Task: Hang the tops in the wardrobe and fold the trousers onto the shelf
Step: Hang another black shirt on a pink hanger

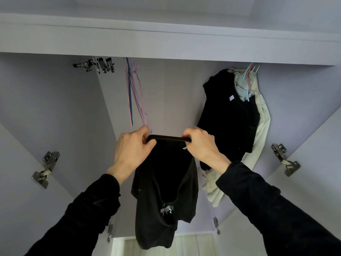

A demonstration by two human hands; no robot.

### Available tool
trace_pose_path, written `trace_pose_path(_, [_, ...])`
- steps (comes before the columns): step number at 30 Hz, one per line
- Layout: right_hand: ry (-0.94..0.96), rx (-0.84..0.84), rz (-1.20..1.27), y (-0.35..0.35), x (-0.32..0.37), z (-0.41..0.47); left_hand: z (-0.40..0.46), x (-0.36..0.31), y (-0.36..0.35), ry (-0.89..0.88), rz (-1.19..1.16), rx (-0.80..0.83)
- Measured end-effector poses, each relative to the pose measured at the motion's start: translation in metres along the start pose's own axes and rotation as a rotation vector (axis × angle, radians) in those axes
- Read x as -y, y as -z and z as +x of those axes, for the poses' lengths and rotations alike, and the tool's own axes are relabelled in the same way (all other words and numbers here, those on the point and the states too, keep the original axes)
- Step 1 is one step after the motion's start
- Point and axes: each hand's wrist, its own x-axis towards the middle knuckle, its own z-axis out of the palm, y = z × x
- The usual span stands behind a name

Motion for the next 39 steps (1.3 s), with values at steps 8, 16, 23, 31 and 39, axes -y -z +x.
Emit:
trace_pose_path(8, [-0.055,0.062,-0.099,-0.03,-0.025,0.007,0.007,0.008,0.015,0.147,-0.122,-0.097])
trace_pose_path(16, [-0.021,0.041,0.201,-0.005,-0.026,0.033,0.009,0.062,0.037,0.303,-0.026,-0.001])
trace_pose_path(23, [0.011,0.112,-0.028,-0.024,-0.021,0.047,0.01,0.088,0.053,0.455,0.017,0.022])
trace_pose_path(31, [-0.029,0.384,0.146,-0.026,-0.006,0.075,0.013,0.089,0.064,0.499,-0.152,0.106])
trace_pose_path(39, [-0.179,0.412,0.858,-0.037,0.05,0.111,0.019,0.071,0.064,0.39,-0.257,0.208])
